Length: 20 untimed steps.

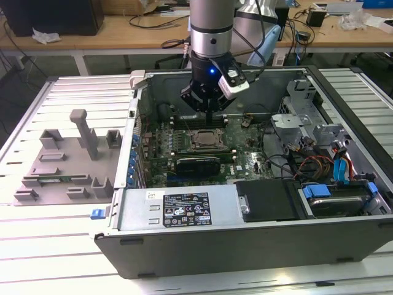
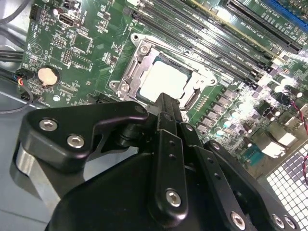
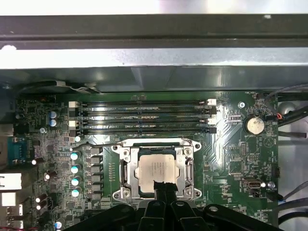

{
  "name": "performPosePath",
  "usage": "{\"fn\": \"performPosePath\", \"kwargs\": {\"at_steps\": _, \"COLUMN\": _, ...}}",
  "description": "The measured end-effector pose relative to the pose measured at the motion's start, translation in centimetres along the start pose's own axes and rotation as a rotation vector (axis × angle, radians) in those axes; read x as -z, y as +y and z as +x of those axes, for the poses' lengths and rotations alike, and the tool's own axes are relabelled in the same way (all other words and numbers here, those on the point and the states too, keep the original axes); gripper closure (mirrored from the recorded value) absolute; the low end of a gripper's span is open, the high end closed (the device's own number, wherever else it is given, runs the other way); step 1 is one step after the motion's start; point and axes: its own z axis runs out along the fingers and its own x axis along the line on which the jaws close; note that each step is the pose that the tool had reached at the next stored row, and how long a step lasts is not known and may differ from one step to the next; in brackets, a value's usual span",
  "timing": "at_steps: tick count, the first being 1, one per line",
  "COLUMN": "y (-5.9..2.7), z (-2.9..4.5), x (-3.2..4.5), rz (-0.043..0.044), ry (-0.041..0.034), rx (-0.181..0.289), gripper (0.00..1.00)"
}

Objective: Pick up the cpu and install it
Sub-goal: 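Close the cpu cover, then install the first cpu locking lever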

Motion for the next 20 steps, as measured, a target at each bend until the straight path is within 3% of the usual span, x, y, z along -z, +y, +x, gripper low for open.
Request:
{"fn": "performPosePath", "kwargs": {"at_steps": 15, "y": -0.01, "z": 0.0, "x": 0.1, "rz": 0.0005, "ry": 0.0003, "rx": 0.0, "gripper": 0.89}}
{"fn": "performPosePath", "kwargs": {"at_steps": 17, "y": -0.01, "z": 0.0, "x": 0.39, "rz": 0.0003, "ry": 0.0001, "rx": 0.0, "gripper": 0.89}}
{"fn": "performPosePath", "kwargs": {"at_steps": 18, "y": -0.01, "z": -0.02, "x": 1.05, "rz": 0.0001, "ry": 0.0001, "rx": 0.0, "gripper": 0.89}}
{"fn": "performPosePath", "kwargs": {"at_steps": 20, "y": 0.0, "z": -0.02, "x": 1.18, "rz": 0.0, "ry": 0.0, "rx": 0.0, "gripper": 0.89}}
